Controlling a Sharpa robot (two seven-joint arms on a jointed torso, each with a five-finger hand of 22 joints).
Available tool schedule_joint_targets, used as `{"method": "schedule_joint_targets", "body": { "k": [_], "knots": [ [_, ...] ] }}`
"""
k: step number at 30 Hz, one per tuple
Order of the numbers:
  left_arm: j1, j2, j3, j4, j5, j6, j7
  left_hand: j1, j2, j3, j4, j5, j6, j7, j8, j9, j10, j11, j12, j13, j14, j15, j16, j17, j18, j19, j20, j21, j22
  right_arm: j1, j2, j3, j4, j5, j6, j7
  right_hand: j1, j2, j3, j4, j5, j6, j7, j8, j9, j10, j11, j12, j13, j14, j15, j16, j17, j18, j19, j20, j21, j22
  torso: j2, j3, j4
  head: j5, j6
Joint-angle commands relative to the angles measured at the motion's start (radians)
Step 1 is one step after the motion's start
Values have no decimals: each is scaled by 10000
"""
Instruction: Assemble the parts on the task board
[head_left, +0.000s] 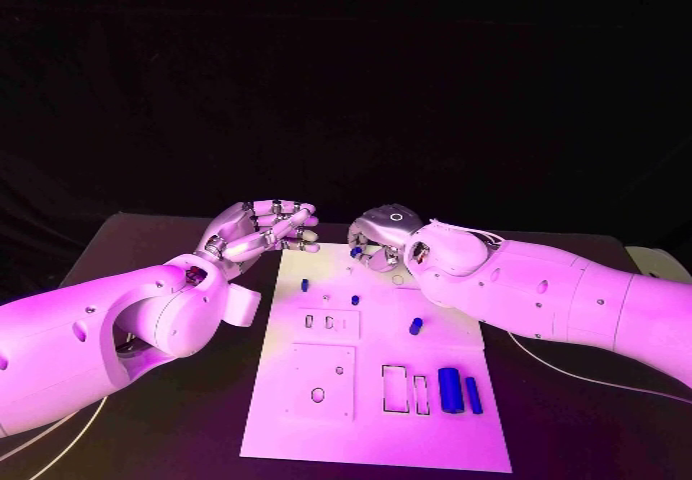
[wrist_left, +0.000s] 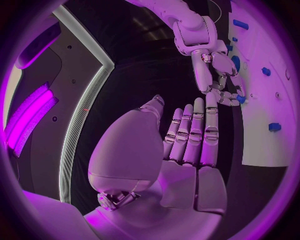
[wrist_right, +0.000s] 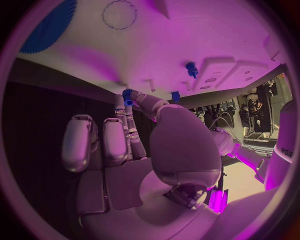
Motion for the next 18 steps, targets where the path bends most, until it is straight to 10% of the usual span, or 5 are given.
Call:
{"method": "schedule_joint_targets", "body": {
  "k": [1, 9, 14, 18],
  "knots": [
    [22, 33, 8, 6, 30, 196, 44, -57, 7, 4, 60, 54, -62, 267, -31, -8, -19, 70, -22, -6, -64, -9, -32, 9, 45, 27, 44, -58, -9, -15, 18, -10, -19, -43, 164, 48, -130, -3, 17, 48, 21, 28, 23, 52, 28, -14, 41, -38, 8, 235, -25, 28, -10, -99, -16, -46, -9, -2, 5, -7, 7, -17, -1],
    [22, 30, 8, -6, 32, 188, 42, -57, 7, 4, 60, 54, -62, 267, -31, -8, -19, 70, -22, -6, -64, -9, -32, 9, 45, 27, 44, -58, -9, -17, 23, -10, -47, -24, 236, 3, -221, -113, 9, 110, -3, -149, 89, -52, 41, -153, 96, -132, 5, 214, 17, 20, -65, -87, -52, -18, -60, -65, 4, -2, -1, -17, -8],
    [22, 31, 8, -2, 32, 192, 41, -57, 7, 4, 60, 54, -62, 267, -31, -8, -19, 70, -22, -6, -64, -9, -32, 9, 45, 27, 44, -58, -9, -15, 63, -10, -154, 22, 221, -87, -446, -604, -209, 292, -689, -2071, 563, -1282, -318, -1635, 494, -240, -232, -95, 351, -506, -1029, 118, -511, 291, -878, -1182, 0, -4, -1, -29, 5],
    [22, 22, 8, -6, 34, 189, 42, -57, 7, 4, 60, 54, -62, 267, -31, -8, -19, 70, -22, -6, -64, -9, -32, 9, 45, 27, 44, -58, -9, -14, 26, -10, -147, 27, 193, -134, -394, -606, -367, 326, -639, -2231, 568, -1398, -340, -1908, 487, -203, -277, -155, 340, -649, -1280, 165, -586, 301, -1063, -1397, 3, 4, 6, -30, 5]
  ]
}}
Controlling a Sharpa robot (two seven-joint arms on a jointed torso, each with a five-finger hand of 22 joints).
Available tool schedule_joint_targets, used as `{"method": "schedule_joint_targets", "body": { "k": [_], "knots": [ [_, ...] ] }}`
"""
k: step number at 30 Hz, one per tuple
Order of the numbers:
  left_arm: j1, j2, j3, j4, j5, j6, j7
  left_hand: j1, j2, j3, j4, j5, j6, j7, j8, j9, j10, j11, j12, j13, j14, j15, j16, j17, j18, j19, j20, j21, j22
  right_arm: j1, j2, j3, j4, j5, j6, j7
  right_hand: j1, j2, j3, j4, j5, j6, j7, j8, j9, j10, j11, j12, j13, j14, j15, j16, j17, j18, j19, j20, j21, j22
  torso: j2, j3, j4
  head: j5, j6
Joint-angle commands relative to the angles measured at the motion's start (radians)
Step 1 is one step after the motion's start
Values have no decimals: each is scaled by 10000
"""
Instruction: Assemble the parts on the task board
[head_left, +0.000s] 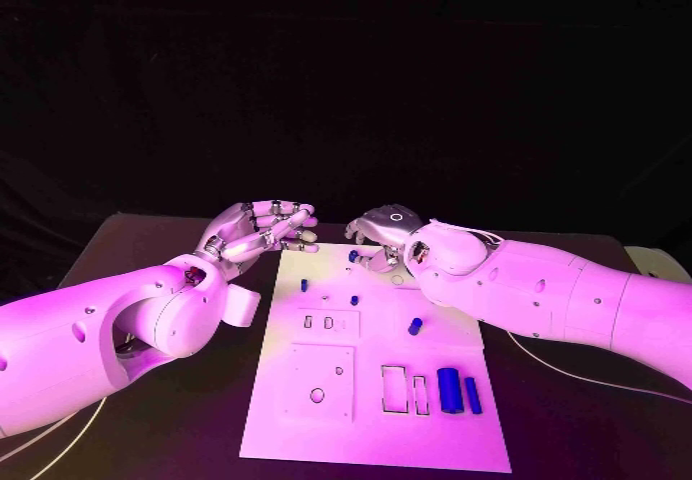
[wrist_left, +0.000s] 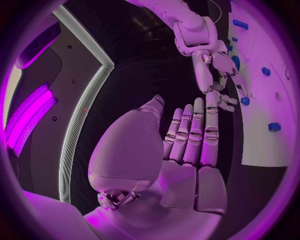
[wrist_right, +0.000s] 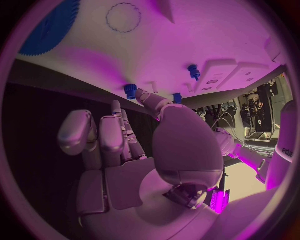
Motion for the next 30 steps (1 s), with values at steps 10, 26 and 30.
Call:
{"method": "schedule_joint_targets", "body": {
  "k": [10, 26, 30],
  "knots": [
    [22, -58, 7, 1, 50, 181, 58, -55, 11, 3, 56, 54, -64, 265, -40, -13, -11, 72, -53, -3, -70, -6, -45, 34, 47, 29, 49, -67, -20, 21, -1485, 160, 1560, 816, -387, -48, 177, 72, 7, 119, 381, 987, -53, 361, 187, 1084, -91, 749, 228, 174, -93, 506, 664, -9, 371, -39, 559, 924, -59, 8, -59, 20, 64],
    [16, -65, 2, -78, 88, 221, 30, -50, 12, 4, 53, 54, -61, 263, -39, -12, -4, 70, -57, -2, -68, -7, -47, 39, 48, 30, 49, -68, -22, 331, -3885, 357, 3000, 4183, 1489, -946, -21, -89, -1228, 693, 1194, 156, -389, 1429, 903, 3039, -594, 10737, 10025, 606, -451, 2104, 3280, -401, 1003, -386, 2058, 3199, -264, 24, -262, -50, 114],
    [14, -48, 0, -91, 94, 234, 24, -50, 12, 4, 53, 54, -61, 263, -39, -12, -4, 70, -57, -2, -68, -7, -47, 39, 48, 30, 49, -68, -22, 260, -3850, 331, 2756, 4229, 1666, -1007, 17, -93, -1316, 781, 1162, -168, -340, 1618, 982, 3348, -499, 11879, 11196, 650, -396, 2257, 3579, -429, 1042, -333, 2165, 3379, -266, 46, -268, -71, 90]
  ]
}}
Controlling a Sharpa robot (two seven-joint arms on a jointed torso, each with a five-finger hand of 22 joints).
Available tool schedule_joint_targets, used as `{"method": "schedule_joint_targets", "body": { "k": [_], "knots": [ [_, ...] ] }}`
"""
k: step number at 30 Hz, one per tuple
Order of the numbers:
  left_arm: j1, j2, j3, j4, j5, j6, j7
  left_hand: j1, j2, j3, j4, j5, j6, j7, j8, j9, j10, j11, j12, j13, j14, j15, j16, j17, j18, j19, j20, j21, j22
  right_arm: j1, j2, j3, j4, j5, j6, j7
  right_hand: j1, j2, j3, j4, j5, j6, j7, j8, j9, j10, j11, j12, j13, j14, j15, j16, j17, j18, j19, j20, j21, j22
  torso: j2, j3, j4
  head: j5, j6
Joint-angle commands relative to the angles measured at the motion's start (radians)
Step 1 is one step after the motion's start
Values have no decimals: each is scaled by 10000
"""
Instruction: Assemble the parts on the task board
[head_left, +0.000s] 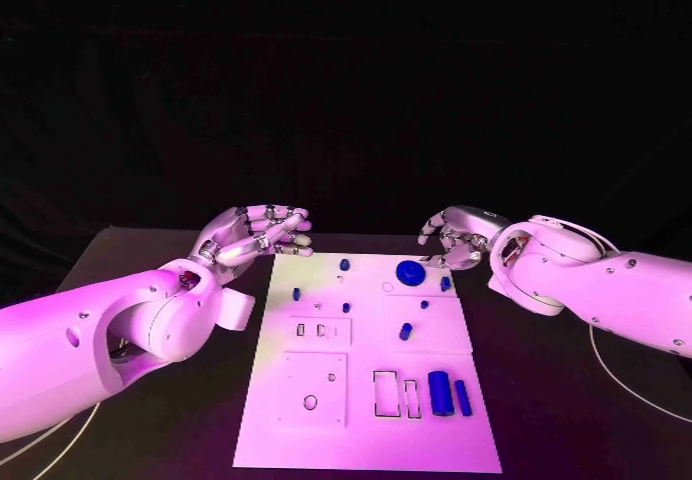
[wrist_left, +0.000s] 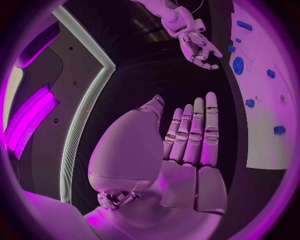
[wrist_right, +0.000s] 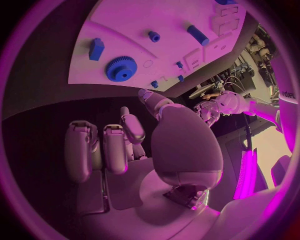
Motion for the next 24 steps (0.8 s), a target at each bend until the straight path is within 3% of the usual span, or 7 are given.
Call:
{"method": "schedule_joint_targets", "body": {
  "k": [1, 7, 24],
  "knots": [
    [12, 27, 5, 1, 62, 206, 44, -51, 12, 4, 53, 54, -61, 263, -39, -14, -4, 71, -57, -2, -68, -7, -47, 15, 48, 30, 49, -68, -11, -70, 66, -23, -159, 499, 730, -332, 11, 50, -63, 49, -25, -184, 23, 64, 26, 57, 33, 296, 311, 526, 96, 58, 89, -117, 255, 100, 72, 303, -13, 14, -8, -29, -21],
    [11, 24, 4, -11, 64, 212, 43, -51, 12, 4, 53, 54, -61, 263, -39, -14, -4, 71, -57, -2, -68, -7, -47, 15, 48, 30, 49, -68, -11, -210, 270, -53, -439, 409, 775, -337, 71, 54, -103, 69, -30, -416, 68, 134, 52, 114, 78, 576, 604, 561, 137, 155, 300, -143, 294, 139, 159, 445, 0, -2, 11, -32, -61],
    [11, 31, 3, -25, 64, 234, 34, -29, 20, 15, 39, 55, -49, 255, -38, -13, 18, 65, -70, 2, -65, -10, -52, 33, 50, 35, 50, -72, -17, -453, 1126, -149, -1357, 265, 546, -265, 196, 97, -126, 68, -33, -773, 143, 184, 61, 6, 149, 607, 648, 599, 200, 273, 550, -169, 331, 197, 249, 590, -9, -2, 6, 42, -169]
  ]
}}
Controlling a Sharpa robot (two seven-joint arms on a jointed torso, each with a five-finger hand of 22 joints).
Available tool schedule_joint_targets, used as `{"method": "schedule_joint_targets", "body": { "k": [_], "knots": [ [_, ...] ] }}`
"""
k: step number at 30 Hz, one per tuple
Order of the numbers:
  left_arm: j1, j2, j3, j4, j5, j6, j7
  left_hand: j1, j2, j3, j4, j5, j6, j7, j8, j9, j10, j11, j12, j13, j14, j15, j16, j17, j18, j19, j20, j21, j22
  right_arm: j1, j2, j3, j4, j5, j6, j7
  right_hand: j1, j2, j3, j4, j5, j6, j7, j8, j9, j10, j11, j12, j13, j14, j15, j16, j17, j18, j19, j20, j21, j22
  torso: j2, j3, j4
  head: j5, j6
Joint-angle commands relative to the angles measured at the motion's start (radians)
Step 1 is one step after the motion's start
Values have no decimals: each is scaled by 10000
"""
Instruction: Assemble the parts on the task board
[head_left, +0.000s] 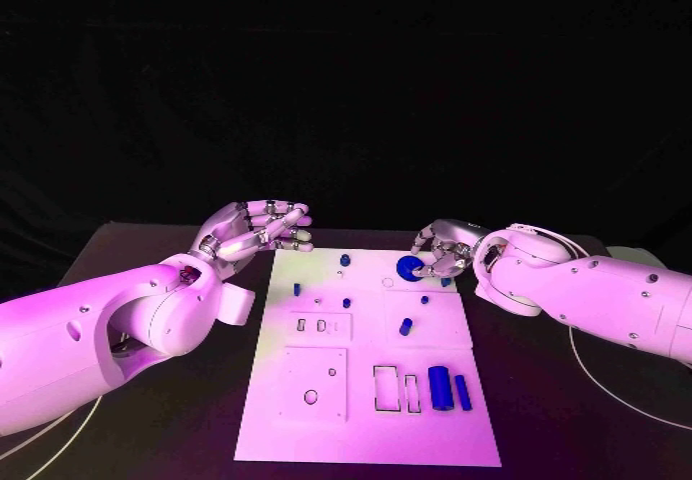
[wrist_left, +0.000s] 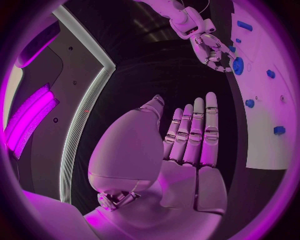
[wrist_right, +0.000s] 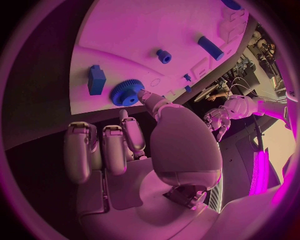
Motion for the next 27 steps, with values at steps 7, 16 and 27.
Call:
{"method": "schedule_joint_targets", "body": {
  "k": [7, 16, 27],
  "knots": [
    [11, 24, 7, 8, 42, 195, 49, -29, 20, 15, 39, 55, -49, 255, -38, -14, 18, 65, -70, 2, -64, -10, -52, 16, 50, 34, 50, -34, -9, -70, 277, -39, -294, -120, 72, -10, 136, 24, -23, -29, -42, -100, 2, 72, 17, -51, 69, -46, -24, 622, 84, 66, 350, -173, 336, 64, 60, 613, -1, -1, -6, 43, -61],
    [11, 17, 7, 0, 42, 202, 37, -29, 20, 15, 39, 55, -49, 255, -38, -14, 18, 65, -70, 2, -64, -10, -52, 16, 50, 34, 50, -34, -9, -122, 335, -52, -357, -268, 194, 1, 246, 107, 67, -75, -44, 9, 0, 264, 74, 57, 72, 177, 205, 627, 99, 102, 416, -189, 360, 89, 119, 708, -8, -2, -11, 63, -126],
    [11, 16, 7, -6, 42, 223, 23, -29, 20, 15, 39, 55, -49, 255, -38, -14, 18, 65, -70, 2, -64, -10, -52, 16, 50, 34, 50, -34, -9, -167, 353, -54, -379, -496, 244, 4, 357, 237, 304, -181, 32, 512, -85, 717, 190, 153, -3, 363, 390, 631, 43, 143, 493, -206, 385, 55, 188, 825, -14, 0, -9, 62, -157]
  ]
}}
